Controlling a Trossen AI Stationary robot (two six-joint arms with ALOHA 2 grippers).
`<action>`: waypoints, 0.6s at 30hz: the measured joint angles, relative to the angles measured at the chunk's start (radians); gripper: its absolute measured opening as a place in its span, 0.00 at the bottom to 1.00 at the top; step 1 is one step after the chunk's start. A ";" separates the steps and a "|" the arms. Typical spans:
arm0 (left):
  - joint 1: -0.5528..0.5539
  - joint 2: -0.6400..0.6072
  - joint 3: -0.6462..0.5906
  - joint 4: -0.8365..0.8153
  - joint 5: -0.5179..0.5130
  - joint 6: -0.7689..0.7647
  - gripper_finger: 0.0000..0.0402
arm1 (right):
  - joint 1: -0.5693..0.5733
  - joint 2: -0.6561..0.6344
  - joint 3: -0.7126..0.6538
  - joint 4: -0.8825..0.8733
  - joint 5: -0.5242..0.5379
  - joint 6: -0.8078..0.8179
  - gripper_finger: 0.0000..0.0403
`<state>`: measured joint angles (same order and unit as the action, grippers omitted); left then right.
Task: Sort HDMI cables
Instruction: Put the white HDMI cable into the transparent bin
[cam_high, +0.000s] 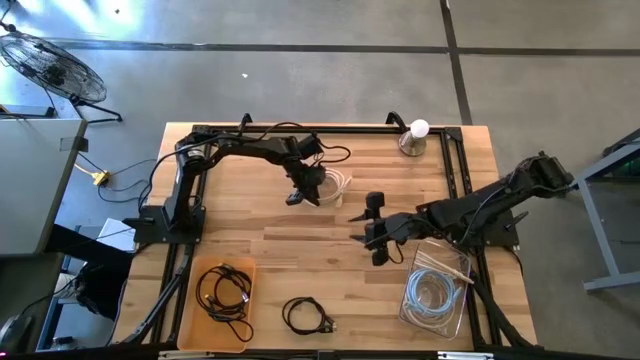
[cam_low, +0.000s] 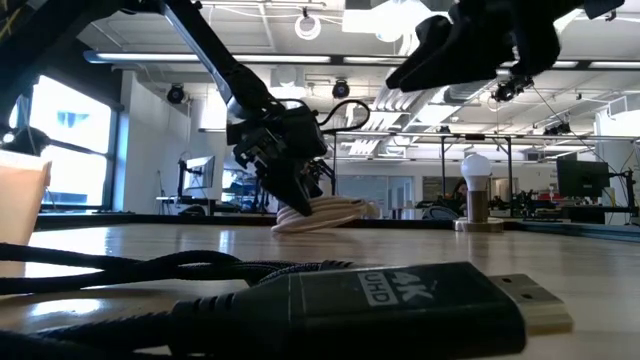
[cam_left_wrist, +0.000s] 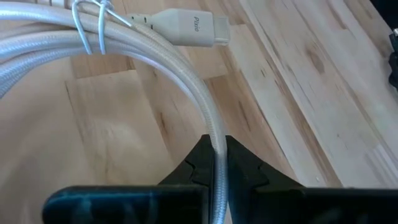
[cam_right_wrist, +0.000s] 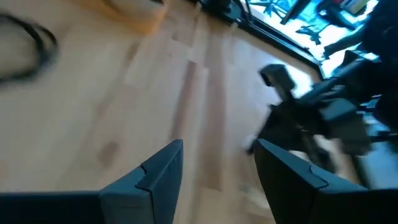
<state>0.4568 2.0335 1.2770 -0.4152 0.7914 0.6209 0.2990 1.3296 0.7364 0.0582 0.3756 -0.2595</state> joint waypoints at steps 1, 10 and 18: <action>0.000 0.000 0.000 0.000 0.001 0.000 0.03 | -0.004 0.000 0.000 -0.003 0.014 -0.032 0.47; 0.000 -0.002 0.001 0.001 0.001 0.003 0.04 | -0.020 0.000 0.000 0.070 0.071 -0.082 0.47; 0.000 -0.004 0.002 -0.003 0.007 0.020 0.04 | -0.021 0.000 0.000 0.051 -0.011 -0.052 0.48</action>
<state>0.4570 2.0296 1.2789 -0.4186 0.7987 0.6410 0.2779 1.3296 0.7368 0.1091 0.3650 -0.3114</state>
